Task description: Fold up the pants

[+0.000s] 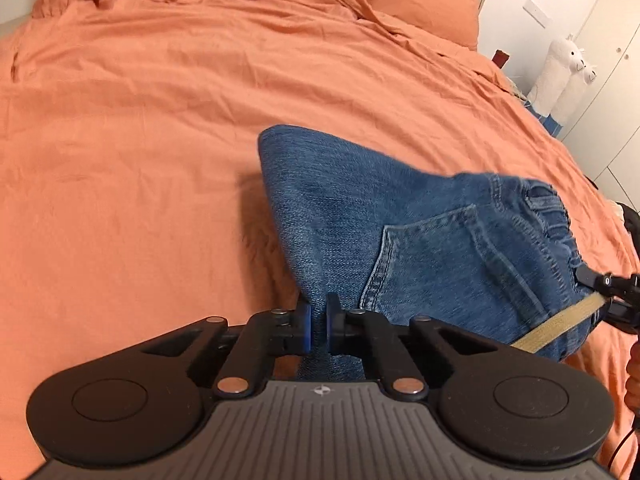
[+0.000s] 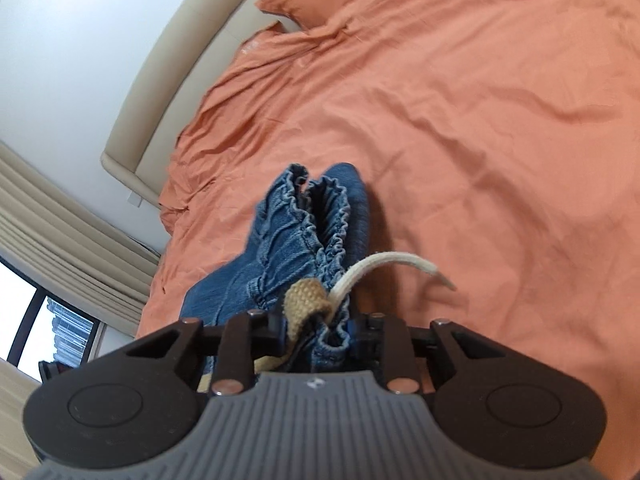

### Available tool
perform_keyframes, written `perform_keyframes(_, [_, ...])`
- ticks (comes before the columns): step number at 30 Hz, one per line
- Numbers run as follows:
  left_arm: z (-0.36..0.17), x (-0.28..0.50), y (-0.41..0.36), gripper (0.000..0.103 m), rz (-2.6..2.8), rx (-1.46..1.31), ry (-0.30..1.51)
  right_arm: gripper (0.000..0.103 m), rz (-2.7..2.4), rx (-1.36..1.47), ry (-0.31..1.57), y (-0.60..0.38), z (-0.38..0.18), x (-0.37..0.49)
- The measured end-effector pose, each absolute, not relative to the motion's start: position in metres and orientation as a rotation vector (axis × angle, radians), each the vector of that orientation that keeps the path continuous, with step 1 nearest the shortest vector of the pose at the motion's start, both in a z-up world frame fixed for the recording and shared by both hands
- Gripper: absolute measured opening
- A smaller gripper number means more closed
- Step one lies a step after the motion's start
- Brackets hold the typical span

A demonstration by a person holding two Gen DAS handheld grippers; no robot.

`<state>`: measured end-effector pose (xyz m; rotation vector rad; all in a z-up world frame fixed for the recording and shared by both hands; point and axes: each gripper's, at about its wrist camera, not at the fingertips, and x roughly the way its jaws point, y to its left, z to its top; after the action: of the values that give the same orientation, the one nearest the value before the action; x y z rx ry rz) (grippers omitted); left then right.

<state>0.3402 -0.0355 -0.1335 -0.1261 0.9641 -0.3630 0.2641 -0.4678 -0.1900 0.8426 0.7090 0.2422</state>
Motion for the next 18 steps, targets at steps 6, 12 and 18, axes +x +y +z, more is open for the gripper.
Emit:
perform_keyframes(6, [-0.106,0.319,-0.038,0.006,-0.373,-0.043,0.955,0.021,0.258,0.829,0.726,-0.456,-0.172,0.238])
perform_keyframes(12, [-0.079,0.301,-0.012,0.006,-0.346,-0.011,0.931,0.020,0.327,0.776,0.711,-0.421,-0.139,0.225])
perform_keyframes(18, [-0.052,0.291,0.048,0.006,-0.263,-0.003,0.892,0.020,0.419,0.747,0.714,-0.358,-0.117,0.234])
